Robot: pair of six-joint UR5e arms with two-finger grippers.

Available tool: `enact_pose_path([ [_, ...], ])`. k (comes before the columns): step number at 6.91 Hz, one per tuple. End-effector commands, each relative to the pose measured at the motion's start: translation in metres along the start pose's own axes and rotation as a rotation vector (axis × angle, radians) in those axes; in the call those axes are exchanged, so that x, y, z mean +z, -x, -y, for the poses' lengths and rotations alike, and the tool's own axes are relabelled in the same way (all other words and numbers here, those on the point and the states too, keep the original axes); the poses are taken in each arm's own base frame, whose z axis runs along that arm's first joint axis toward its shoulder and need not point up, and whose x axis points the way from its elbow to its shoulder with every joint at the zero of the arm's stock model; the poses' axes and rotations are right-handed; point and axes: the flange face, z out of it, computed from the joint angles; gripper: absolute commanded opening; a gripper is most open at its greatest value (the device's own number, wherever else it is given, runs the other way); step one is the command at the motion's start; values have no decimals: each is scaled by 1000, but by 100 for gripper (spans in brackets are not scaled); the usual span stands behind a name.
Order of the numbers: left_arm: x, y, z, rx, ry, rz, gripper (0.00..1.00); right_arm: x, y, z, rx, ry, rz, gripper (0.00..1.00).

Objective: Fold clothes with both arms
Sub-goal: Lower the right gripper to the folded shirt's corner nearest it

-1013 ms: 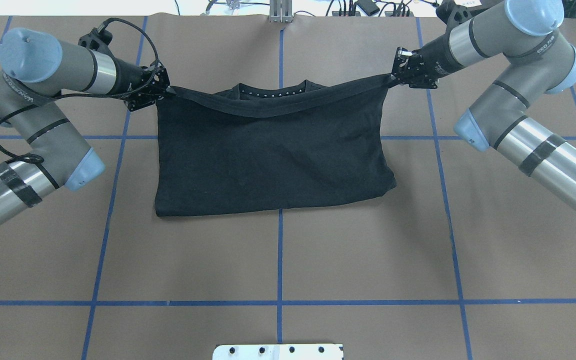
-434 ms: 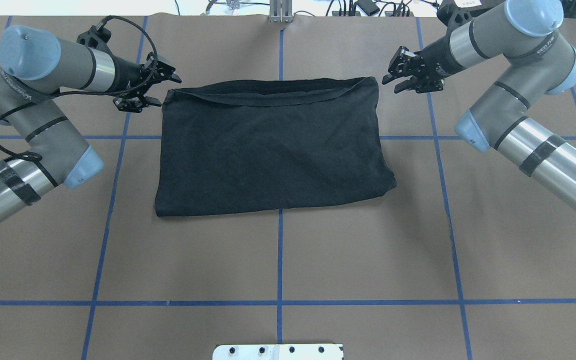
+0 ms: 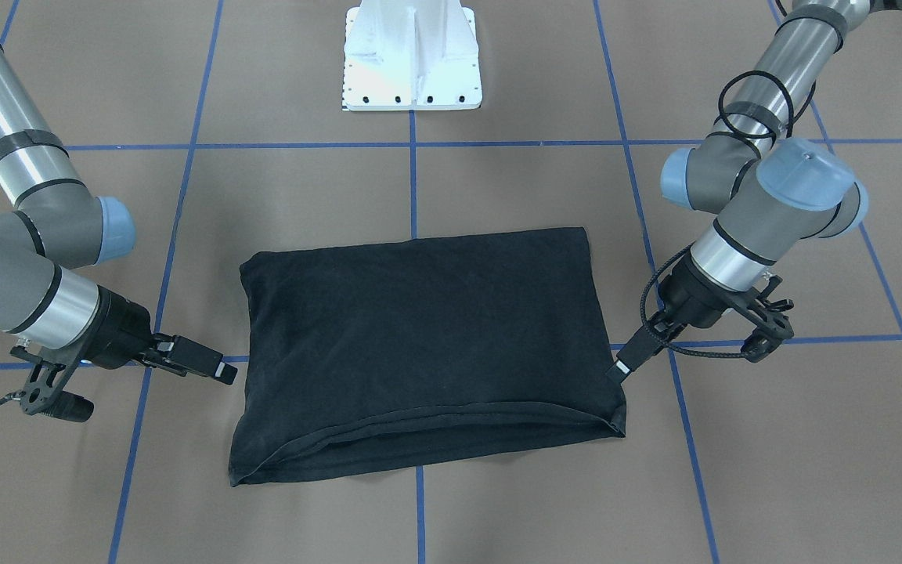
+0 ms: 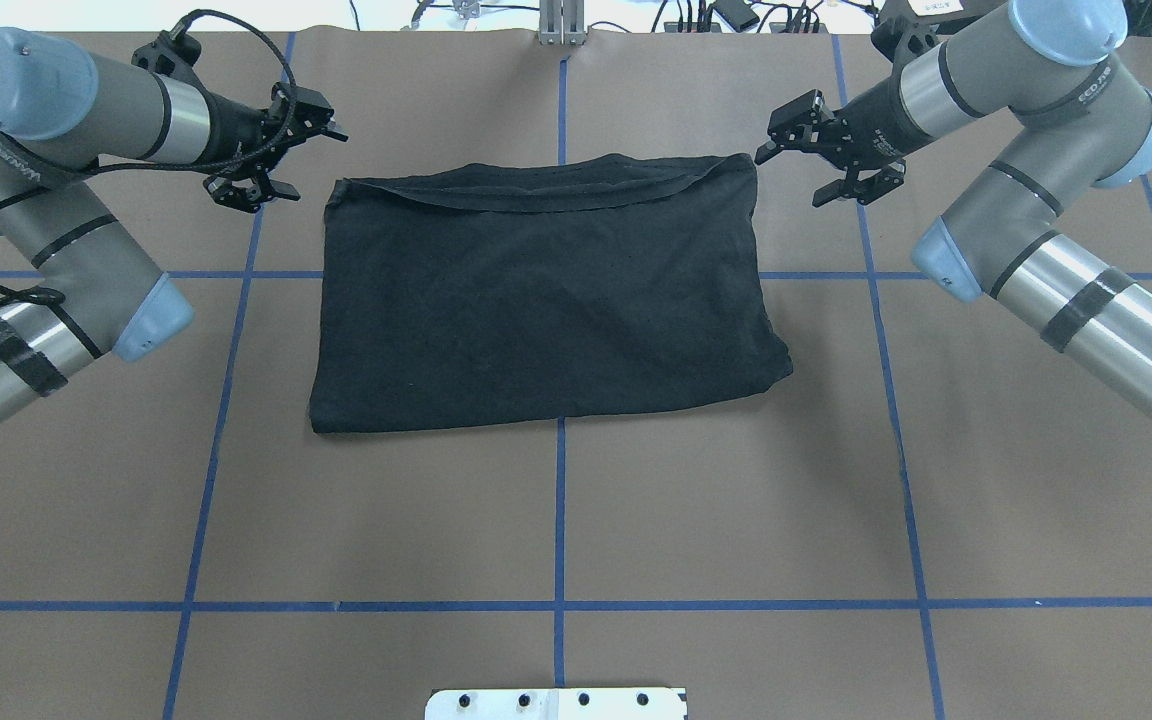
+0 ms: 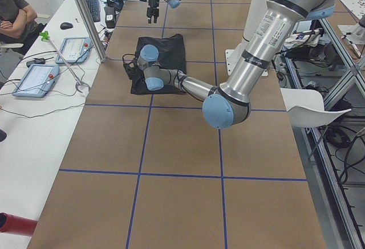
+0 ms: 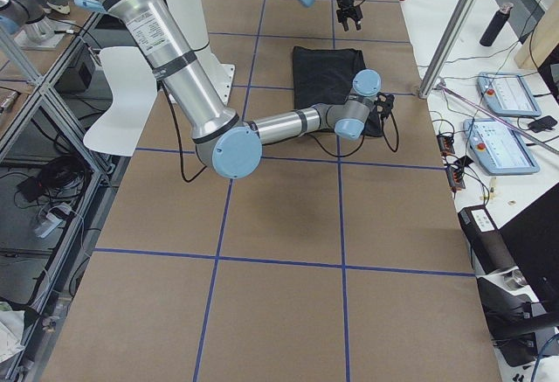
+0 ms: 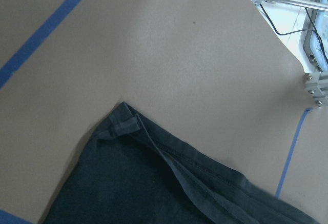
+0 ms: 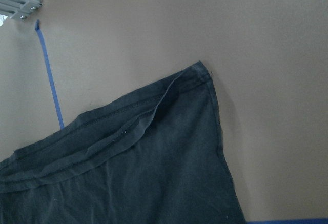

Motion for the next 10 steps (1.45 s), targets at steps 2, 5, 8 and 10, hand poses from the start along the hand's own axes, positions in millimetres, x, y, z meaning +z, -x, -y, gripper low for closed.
enact_pose_path([
  [2, -22, -13, -1, 8, -6, -33, 100, 25, -30, -55, 104, 103, -28, 100],
  [5, -60, -22, -26, 15, -4, -45, 100, 64, -73, -112, 101, 154, -89, 100],
  [8, -61, -23, -27, 16, -5, -47, 100, 81, -70, -135, 81, 184, -96, 87],
  [10, -61, -23, -27, 16, -5, -47, 100, 78, -74, -134, 82, 181, -97, 11],
])
